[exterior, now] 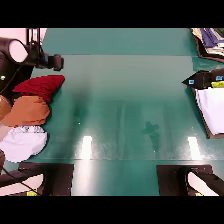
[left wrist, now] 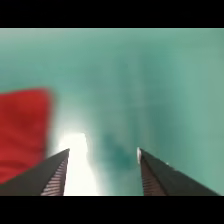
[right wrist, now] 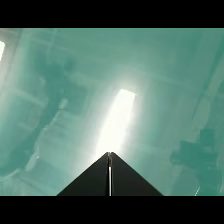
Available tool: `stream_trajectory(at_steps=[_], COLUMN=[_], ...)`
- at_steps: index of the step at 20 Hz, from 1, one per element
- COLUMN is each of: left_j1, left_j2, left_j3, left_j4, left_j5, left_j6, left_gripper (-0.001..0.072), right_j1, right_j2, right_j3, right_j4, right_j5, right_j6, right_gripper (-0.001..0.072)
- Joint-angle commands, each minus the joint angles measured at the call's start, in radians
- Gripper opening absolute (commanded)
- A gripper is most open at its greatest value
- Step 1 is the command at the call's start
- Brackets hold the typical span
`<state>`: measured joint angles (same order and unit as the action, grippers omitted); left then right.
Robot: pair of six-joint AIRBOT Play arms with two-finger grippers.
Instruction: Fold the shirts.
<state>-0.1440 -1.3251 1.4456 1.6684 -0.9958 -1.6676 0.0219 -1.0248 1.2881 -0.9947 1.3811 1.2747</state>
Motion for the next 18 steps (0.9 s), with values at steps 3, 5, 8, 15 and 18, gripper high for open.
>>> stream_trajectory(at_steps=[3, 5, 8, 15, 18], left_j1=[0.182, 0.23, 0.255, 0.252, 0.225], left_j2=[-0.155, -0.216, -0.25, -0.187, -0.019], left_j3=[-0.126, -0.132, -0.131, -0.114, -0.046], left_j4=[0.108, 0.061, 0.06, 0.062, 0.058], left_j5=[0.007, 0.006, 0.012, -0.061, -0.064], left_j6=[-0.064, -0.061, -0.061, -0.06, -0.044], left_gripper=[0.052, 0.052, 0.0518, 0.0028, 0.0027], right_j1=[0.001, 0.001, 0.001, 0.001, 0.001], right_j2=[0.0, 0.0, 0.0, 0.001, 0.0], right_j3=[0.0, 0.0, 0.0, 0.002, 0.072], right_j4=[0.0, 0.001, 0.0, 0.008, 0.008], right_j5=[-0.021, -0.021, -0.021, -0.071, -0.073], right_j6=[0.0, 0.0, 0.0, 0.0, 0.0], right_gripper=[0.0016, 0.0016, 0.0016, 0.0017, 0.0017])
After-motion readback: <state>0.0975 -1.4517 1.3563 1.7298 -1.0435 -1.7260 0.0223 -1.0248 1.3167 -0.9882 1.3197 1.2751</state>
